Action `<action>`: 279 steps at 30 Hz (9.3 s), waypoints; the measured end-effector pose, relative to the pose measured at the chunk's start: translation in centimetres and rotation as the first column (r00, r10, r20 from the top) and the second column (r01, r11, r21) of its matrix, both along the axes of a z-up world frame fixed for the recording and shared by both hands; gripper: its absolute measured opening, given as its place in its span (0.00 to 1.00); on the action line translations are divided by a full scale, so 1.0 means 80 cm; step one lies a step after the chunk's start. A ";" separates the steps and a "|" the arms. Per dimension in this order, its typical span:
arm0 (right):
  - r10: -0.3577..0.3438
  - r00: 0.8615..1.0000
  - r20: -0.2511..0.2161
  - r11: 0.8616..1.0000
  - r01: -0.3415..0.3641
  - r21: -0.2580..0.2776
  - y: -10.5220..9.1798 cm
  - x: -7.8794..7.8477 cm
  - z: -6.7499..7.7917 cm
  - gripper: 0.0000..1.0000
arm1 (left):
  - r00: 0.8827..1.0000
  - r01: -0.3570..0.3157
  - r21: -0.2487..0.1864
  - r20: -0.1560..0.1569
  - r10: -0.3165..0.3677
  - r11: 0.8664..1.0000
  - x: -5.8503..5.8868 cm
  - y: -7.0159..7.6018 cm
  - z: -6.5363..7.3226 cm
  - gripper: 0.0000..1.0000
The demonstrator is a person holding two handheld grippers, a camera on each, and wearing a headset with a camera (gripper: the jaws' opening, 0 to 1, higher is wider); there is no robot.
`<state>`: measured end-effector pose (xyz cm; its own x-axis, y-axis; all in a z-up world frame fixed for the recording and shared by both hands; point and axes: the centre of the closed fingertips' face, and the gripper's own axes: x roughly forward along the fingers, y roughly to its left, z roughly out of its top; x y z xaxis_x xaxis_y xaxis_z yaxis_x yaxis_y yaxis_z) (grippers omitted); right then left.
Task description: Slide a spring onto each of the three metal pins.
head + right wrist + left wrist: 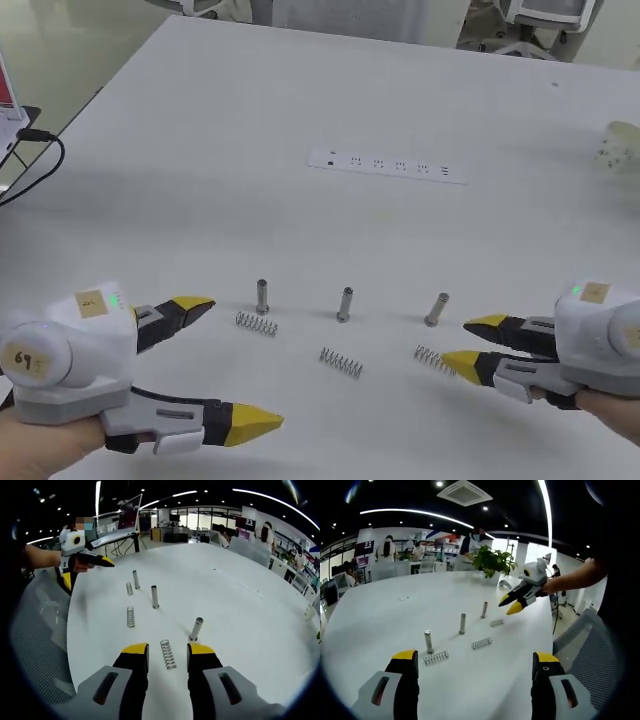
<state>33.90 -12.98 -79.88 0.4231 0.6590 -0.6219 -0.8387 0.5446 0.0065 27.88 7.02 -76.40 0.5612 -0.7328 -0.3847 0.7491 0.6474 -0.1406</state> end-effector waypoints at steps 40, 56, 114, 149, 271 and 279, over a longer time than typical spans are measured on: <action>0.173 0.978 -0.120 0.955 -0.196 -0.224 0.001 -0.001 -0.058 0.15 | 1.000 -0.024 0.003 -0.013 0.024 1.000 -0.005 0.011 -0.008 0.91; 0.173 0.973 -0.151 0.945 -0.207 -0.252 -0.004 -0.003 -0.069 0.09 | 0.999 -0.030 0.002 -0.020 0.030 1.000 -0.005 0.015 -0.011 0.91; 0.484 0.874 -0.029 0.851 -0.479 -0.214 0.080 -0.078 0.029 0.08 | 0.962 0.272 -0.110 -0.007 -0.275 0.956 -0.001 -0.087 0.016 0.66; 0.576 0.816 -0.040 0.796 -0.572 -0.198 0.101 -0.113 0.043 0.08 | 0.904 0.428 -0.131 0.054 -0.425 0.894 -0.026 -0.149 0.017 0.18; 0.527 0.843 0.109 0.838 -0.536 0.100 0.142 -0.130 0.107 0.07 | 0.882 0.472 -0.064 0.038 -0.470 0.879 -0.043 -0.157 0.004 0.02; 0.537 0.836 0.116 0.833 -0.547 0.083 0.143 -0.131 0.106 0.07 | 0.881 0.473 -0.061 0.042 -0.471 0.879 -0.044 -0.157 0.004 0.03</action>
<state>23.39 -1.53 -71.40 0.0259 0.8587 -0.5118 -0.9989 0.0027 -0.0459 24.33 -5.55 -76.07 0.1511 -0.9368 -0.3154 0.9672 0.2060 -0.1486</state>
